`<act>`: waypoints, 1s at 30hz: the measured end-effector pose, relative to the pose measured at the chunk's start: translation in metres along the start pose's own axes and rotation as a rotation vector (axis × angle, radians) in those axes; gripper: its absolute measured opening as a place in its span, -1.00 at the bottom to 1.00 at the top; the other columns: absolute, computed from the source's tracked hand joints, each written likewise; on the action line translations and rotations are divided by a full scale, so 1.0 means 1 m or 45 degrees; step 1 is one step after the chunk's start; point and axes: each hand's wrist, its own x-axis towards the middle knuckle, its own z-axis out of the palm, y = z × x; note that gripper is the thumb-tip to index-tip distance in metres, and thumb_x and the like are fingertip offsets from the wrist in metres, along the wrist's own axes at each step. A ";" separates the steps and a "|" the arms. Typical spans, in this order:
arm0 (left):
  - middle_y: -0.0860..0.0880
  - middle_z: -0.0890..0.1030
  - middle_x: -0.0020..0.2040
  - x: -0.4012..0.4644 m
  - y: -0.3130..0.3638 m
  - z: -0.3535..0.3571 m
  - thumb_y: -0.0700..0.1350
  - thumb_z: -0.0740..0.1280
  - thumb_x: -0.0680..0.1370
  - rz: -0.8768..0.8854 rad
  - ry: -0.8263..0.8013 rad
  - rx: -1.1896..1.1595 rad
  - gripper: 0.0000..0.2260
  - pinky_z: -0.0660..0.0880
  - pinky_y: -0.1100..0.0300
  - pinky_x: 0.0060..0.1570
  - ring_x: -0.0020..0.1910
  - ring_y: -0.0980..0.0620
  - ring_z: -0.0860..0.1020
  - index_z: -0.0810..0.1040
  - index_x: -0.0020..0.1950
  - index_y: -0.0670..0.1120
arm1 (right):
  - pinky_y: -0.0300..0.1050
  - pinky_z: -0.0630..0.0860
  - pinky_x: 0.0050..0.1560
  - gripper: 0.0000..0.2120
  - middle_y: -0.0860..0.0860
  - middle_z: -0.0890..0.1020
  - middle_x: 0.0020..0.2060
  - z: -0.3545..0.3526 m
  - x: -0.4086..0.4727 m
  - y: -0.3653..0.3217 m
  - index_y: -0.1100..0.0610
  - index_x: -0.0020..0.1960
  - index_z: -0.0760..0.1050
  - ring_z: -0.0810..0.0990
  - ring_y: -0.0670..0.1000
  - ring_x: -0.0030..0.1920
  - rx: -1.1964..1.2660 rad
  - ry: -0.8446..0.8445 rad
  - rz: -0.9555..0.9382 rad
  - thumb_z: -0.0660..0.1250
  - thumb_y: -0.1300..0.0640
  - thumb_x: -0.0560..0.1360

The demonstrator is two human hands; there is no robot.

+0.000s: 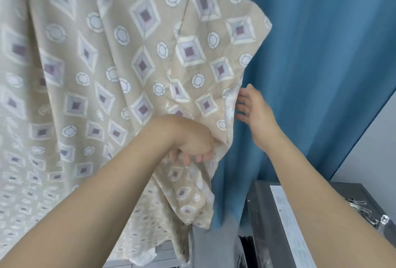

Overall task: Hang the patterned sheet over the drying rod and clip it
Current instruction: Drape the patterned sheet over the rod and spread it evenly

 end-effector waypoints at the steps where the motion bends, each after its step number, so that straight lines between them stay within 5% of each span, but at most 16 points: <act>1: -0.03 0.61 0.04 -0.006 -0.006 -0.011 -0.11 0.22 0.59 0.008 0.181 0.067 -0.85 0.61 -0.01 0.02 -0.03 -0.05 0.63 0.57 0.05 -0.05 | -0.10 0.52 0.14 -0.58 -0.06 0.70 0.00 0.006 0.004 -0.017 0.02 0.14 0.58 0.66 -0.05 0.04 0.071 -0.041 -0.016 0.03 -0.17 0.63; 6: -0.04 0.52 -0.13 -0.042 -0.024 -0.070 -0.10 0.09 0.60 0.092 1.207 0.314 -0.83 0.31 0.12 -0.30 -0.17 -0.11 0.47 0.36 -0.17 -0.07 | -0.05 0.52 0.17 -0.56 -0.16 0.63 0.16 0.029 0.028 -0.071 -0.08 0.36 0.38 0.63 -0.14 0.12 0.107 -0.017 -0.217 0.31 -0.13 0.52; 9: -0.08 0.57 -0.07 -0.057 -0.033 -0.102 -0.07 0.06 0.56 0.331 1.791 0.341 -0.77 0.44 0.01 -0.13 -0.13 -0.18 0.51 0.49 -0.02 -0.10 | 0.04 0.56 0.16 -0.29 -0.08 0.55 0.26 0.036 0.046 -0.102 -0.07 0.43 0.24 0.62 -0.10 0.14 0.184 0.206 -0.261 0.45 -0.01 0.35; 11: -0.12 0.58 0.00 -0.069 -0.039 -0.123 -0.07 0.06 0.50 0.395 2.074 0.438 -0.69 0.43 -0.04 -0.03 -0.07 -0.21 0.50 0.54 0.03 -0.13 | 0.07 0.39 0.35 -0.06 -0.07 0.20 0.50 0.041 0.052 -0.127 -0.13 0.55 -0.05 0.37 -0.06 0.41 0.137 0.396 -0.300 0.43 0.03 0.34; 14: -0.12 0.53 0.15 -0.084 -0.053 -0.156 -0.18 0.18 0.46 0.305 2.374 0.471 -0.70 0.33 -0.02 0.06 0.07 -0.19 0.46 0.54 0.15 -0.13 | -0.02 0.18 0.46 -0.08 -0.16 -0.08 0.52 0.052 0.048 -0.155 -0.14 0.55 -0.17 0.10 -0.13 0.48 -0.007 0.569 -0.697 0.32 0.14 0.40; 17: -0.11 0.53 0.18 -0.100 -0.072 -0.188 -0.15 0.16 0.49 0.164 2.420 0.445 -0.68 0.27 -0.08 0.26 0.16 -0.18 0.45 0.52 0.21 -0.12 | 0.09 0.10 0.49 -0.30 -0.13 0.24 0.46 0.069 0.048 -0.183 -0.07 0.53 0.05 0.20 -0.16 0.39 -0.436 0.466 -0.950 0.27 0.00 0.47; 21: -0.02 0.63 -0.04 -0.109 -0.089 -0.208 -0.08 0.08 0.58 0.109 2.205 0.324 -0.74 0.21 -0.01 0.25 0.02 -0.15 0.49 0.56 0.06 -0.06 | 0.01 0.35 0.22 -0.64 -0.10 0.58 0.00 0.090 0.052 -0.206 -0.04 0.16 0.48 0.47 0.00 0.10 -1.007 0.018 -0.735 0.02 -0.21 0.62; 24: 0.05 0.61 -0.15 -0.109 -0.094 -0.208 -0.10 0.12 0.58 0.149 2.200 0.184 -0.80 0.20 0.06 0.14 -0.01 -0.10 0.46 0.54 -0.04 -0.04 | 0.01 0.41 -0.14 -0.52 -0.05 0.48 -0.30 0.101 0.058 -0.205 0.06 -0.26 0.34 0.48 0.06 -0.15 -1.257 -0.045 -0.826 -0.04 -0.25 0.62; 30: 0.07 0.57 -0.12 -0.113 -0.076 -0.220 -0.11 0.09 0.64 0.182 2.119 0.077 -0.81 0.18 0.08 0.08 -0.01 -0.06 0.46 0.48 -0.05 -0.05 | 0.00 0.35 -0.27 -0.52 -0.03 0.43 -0.43 0.088 0.071 -0.223 0.08 -0.34 0.24 0.46 0.12 -0.26 -1.319 0.159 -1.089 0.03 -0.20 0.63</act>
